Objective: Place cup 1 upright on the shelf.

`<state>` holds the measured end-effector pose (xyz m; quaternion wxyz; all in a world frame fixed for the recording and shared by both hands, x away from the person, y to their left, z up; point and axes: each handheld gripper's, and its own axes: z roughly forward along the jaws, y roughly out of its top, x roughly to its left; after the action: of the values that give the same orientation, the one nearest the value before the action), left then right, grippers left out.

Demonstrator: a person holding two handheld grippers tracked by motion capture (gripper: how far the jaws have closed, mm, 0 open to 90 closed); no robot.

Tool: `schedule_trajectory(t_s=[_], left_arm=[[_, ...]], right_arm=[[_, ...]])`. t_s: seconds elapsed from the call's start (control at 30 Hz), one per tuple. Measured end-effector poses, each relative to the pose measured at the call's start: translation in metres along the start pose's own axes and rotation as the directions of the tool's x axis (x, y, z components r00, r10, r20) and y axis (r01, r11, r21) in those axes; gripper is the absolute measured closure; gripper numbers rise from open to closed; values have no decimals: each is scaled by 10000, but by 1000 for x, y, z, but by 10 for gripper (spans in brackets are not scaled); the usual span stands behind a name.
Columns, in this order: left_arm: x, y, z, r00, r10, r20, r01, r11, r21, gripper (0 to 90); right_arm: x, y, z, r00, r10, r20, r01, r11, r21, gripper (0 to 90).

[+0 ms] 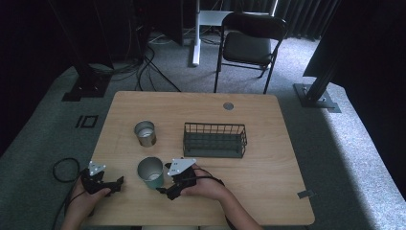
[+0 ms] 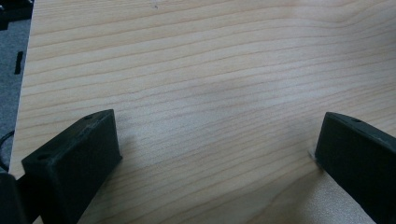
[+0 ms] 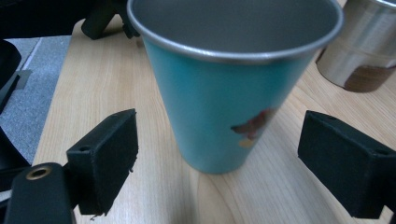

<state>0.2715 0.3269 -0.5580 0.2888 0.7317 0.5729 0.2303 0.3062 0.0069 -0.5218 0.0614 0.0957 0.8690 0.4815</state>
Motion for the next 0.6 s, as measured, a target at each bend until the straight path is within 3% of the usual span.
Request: schedule_trajectory(t_s=[0.07, 0.6], left_arm=[[0, 0, 0, 10000, 0, 0, 0, 10000, 0, 4], [0, 0, 0, 10000, 2, 0, -2, 10000, 2, 4]], right_arm=[[0, 1, 2, 9999, -157, 54, 157, 9999, -64, 120], [-2, 11, 17, 9998, -37, -198, 29, 9992, -407, 113]])
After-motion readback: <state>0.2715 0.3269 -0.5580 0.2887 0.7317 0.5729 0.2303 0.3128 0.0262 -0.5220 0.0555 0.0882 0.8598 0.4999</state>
